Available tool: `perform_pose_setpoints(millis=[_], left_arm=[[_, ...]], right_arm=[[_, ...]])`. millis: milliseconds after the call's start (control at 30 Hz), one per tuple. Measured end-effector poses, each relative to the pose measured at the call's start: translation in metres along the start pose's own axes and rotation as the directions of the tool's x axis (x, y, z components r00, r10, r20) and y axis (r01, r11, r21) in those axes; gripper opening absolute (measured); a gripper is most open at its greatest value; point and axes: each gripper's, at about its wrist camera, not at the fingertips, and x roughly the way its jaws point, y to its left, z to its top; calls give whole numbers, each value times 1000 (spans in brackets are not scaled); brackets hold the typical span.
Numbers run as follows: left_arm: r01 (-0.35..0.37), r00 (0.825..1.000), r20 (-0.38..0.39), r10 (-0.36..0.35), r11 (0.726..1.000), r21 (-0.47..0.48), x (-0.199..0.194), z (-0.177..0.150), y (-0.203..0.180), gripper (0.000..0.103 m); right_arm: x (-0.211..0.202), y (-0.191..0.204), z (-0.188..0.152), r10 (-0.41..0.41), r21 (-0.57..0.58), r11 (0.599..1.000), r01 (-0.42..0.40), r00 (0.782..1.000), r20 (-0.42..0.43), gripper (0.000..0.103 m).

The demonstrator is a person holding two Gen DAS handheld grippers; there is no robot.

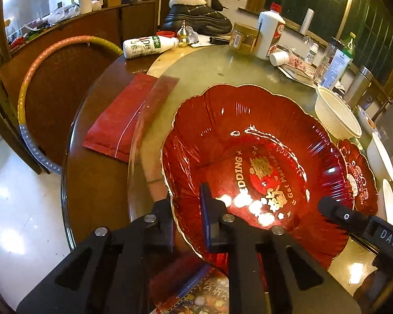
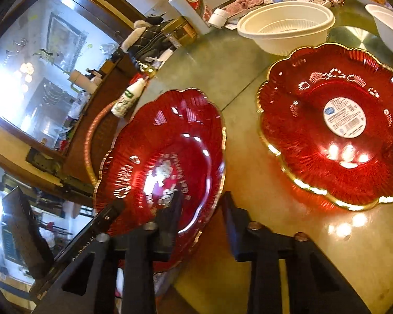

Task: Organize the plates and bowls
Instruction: 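Grasp the rim of the large red 'WEDDING' bowl with both grippers and lift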

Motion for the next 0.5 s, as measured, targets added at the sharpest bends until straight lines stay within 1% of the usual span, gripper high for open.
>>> perform_pose_setpoints(millis=[200,500], left_arm=[[-35,999,33,34,999,20,-8,-3,-3,13],[-44,990,135,40,999,26,-46,0,-4,13]], right_arm=[[-3,0,-2,-3,-12,1000,3,1000,8,20],[-31,21,-6,6,-85,996,2,996,87,18]])
